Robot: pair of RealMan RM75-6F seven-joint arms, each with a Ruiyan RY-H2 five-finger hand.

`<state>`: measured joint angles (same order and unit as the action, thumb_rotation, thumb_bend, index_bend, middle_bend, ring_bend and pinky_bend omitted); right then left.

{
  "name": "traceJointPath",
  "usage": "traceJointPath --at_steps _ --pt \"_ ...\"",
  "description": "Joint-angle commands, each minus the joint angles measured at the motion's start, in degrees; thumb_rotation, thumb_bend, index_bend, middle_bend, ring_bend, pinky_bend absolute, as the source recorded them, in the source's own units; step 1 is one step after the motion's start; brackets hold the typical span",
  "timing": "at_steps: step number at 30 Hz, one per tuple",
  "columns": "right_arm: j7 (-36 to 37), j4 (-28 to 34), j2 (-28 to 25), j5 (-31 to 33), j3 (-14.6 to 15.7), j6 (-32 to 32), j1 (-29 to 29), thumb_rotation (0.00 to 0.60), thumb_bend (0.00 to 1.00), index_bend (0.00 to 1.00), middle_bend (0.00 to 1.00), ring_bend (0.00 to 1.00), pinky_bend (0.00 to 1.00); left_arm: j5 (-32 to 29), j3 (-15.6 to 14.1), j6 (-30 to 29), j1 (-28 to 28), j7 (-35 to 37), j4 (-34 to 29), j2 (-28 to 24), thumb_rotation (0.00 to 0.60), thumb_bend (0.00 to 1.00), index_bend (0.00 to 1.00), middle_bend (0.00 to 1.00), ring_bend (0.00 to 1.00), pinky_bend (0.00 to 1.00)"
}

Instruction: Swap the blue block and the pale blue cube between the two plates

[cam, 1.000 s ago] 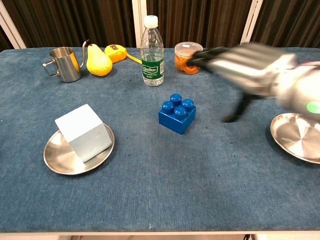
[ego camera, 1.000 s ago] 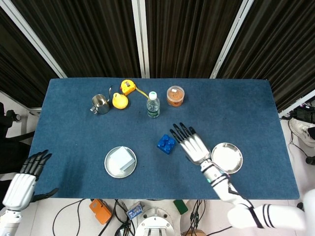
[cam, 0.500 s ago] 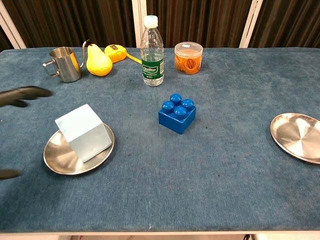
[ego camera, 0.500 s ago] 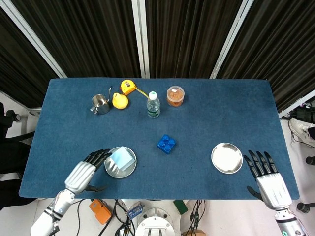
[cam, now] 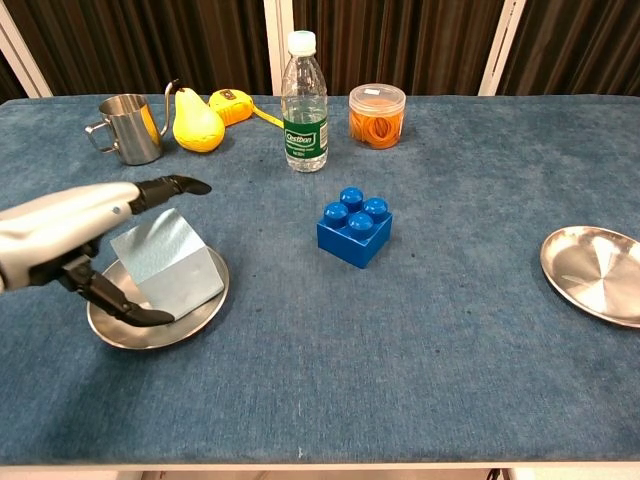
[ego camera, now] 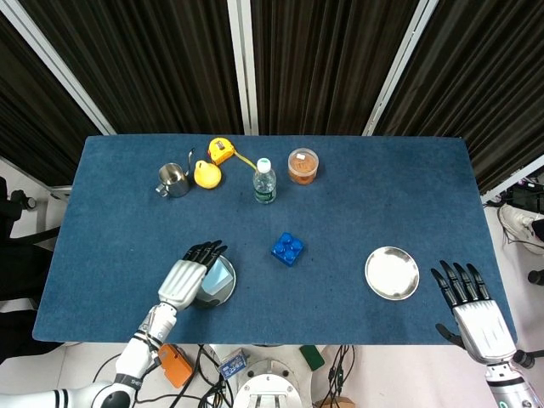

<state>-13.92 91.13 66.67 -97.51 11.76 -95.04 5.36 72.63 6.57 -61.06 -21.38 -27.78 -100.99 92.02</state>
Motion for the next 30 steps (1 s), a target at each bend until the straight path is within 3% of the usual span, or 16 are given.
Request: traceJointPath --at_steps 1,3,5,8,11,15,20,23,26,30 --pt "0.34 0.06 -0.28 -0.28 -0.5 0.13 -0.37 0.6 0.25 0.0 0.0 0.0 0.0 -3.73 0.25 -0.8 -1.28 -4.91 0.68 2.1 0.6 0.06 0.01 0.0 0.0 0.12" --pt "0.73 0.06 -0.45 -0.44 -0.93 0.27 -0.64 0.6 0.25 0.0 0.0 0.0 0.0 -4.38 0.15 -2.87 -1.26 -7.35 0.62 3.08 0.6 0.07 0.07 0.02 0.03 0.2" --pt "0.99 0.05 -0.58 -0.55 -1.26 0.54 -0.79 0.6 0.25 0.0 0.0 0.0 0.0 -4.66 0.2 -4.79 -1.0 -8.17 0.86 4.32 0.6 0.1 0.22 0.15 0.19 0.36" --pt "1.3 0.11 -0.8 -0.57 -1.68 1.45 -0.9 0.6 0.25 0.0 0.0 0.0 0.0 -5.11 0.72 -7.25 -0.81 -8.35 1.75 6.36 0.6 0.19 0.36 0.34 0.39 0.56" --pt "1.46 0.34 -1.01 -0.71 -2.08 2.1 -1.07 0.6 0.25 0.0 0.0 0.0 0.0 -3.85 0.69 -9.03 -1.02 -8.39 2.95 7.83 0.6 0.28 0.44 0.44 0.51 0.66" --pt "1.79 0.49 -1.22 -0.97 -2.58 2.51 -1.4 0.6 0.25 0.0 0.0 0.0 0.0 0.22 0.25 -11.26 -1.5 -7.79 3.69 8.76 0.6 0.35 0.5 0.48 0.55 0.69" --pt "2.59 0.61 -1.6 -0.98 -3.35 2.54 -1.97 0.6 0.25 0.0 0.0 0.0 0.0 4.57 0.58 -11.77 -3.23 -6.91 0.74 9.23 0.6 0.34 0.5 0.48 0.55 0.69" --pt "3.08 0.65 -1.81 -1.02 -3.76 2.72 -2.18 0.6 0.25 0.0 0.0 0.0 0.0 5.03 1.13 -9.56 -5.26 -6.42 -1.08 10.92 0.6 0.34 0.5 0.48 0.55 0.69" --pt "3.8 0.78 -2.15 -0.64 -4.19 3.41 -2.17 0.6 0.25 0.0 0.0 0.0 0.0 5.59 0.97 -6.12 -7.35 -1.56 -0.57 13.46 0.6 0.34 0.5 0.48 0.54 0.69" --pt "5.45 0.99 -2.93 0.34 -4.93 4.5 -1.96 0.6 0.25 0.0 0.0 0.0 0.0 6.46 -1.88 -0.93 -9.1 6.28 1.62 15.08 0.6 0.35 0.5 0.47 0.51 0.69"
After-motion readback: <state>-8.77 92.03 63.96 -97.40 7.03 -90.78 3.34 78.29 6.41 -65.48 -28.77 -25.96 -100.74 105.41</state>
